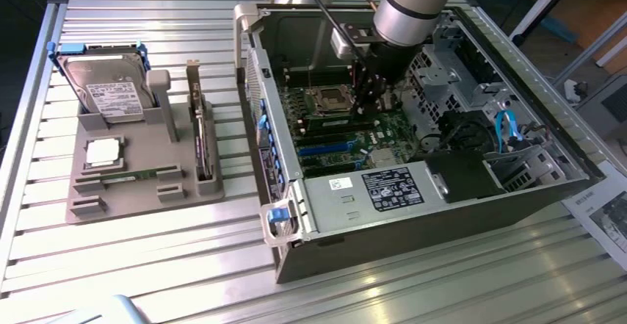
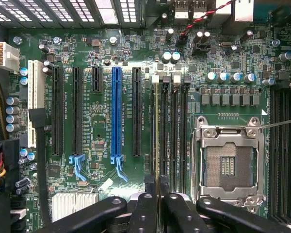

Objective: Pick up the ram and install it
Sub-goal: 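Insert the ram into the slot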

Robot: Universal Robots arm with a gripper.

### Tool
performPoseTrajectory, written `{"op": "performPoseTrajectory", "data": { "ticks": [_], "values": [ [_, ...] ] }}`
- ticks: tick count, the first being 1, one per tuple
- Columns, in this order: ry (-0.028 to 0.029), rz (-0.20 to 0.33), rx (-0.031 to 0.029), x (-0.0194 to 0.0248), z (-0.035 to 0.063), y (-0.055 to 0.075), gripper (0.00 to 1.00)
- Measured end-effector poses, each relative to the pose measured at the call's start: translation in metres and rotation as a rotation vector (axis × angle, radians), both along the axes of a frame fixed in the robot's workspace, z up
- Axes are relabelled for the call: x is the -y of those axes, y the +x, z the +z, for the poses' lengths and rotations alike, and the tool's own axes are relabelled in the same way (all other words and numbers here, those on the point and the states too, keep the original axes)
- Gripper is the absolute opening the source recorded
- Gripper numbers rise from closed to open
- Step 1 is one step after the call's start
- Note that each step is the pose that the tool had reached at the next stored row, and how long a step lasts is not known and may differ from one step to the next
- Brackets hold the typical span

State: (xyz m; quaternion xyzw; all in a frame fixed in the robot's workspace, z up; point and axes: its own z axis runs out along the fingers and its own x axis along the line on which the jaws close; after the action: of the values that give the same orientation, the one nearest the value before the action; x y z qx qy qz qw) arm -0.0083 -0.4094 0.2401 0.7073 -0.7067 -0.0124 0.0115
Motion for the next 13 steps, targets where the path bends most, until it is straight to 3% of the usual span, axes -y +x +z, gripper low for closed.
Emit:
{"op": "performPoseTrajectory", "data": {
  "ticks": [13],
  "values": [
    [0.0000, -0.014, -0.0001, 0.0000, -0.0021, 0.0000, 0.12]
  ]
}}
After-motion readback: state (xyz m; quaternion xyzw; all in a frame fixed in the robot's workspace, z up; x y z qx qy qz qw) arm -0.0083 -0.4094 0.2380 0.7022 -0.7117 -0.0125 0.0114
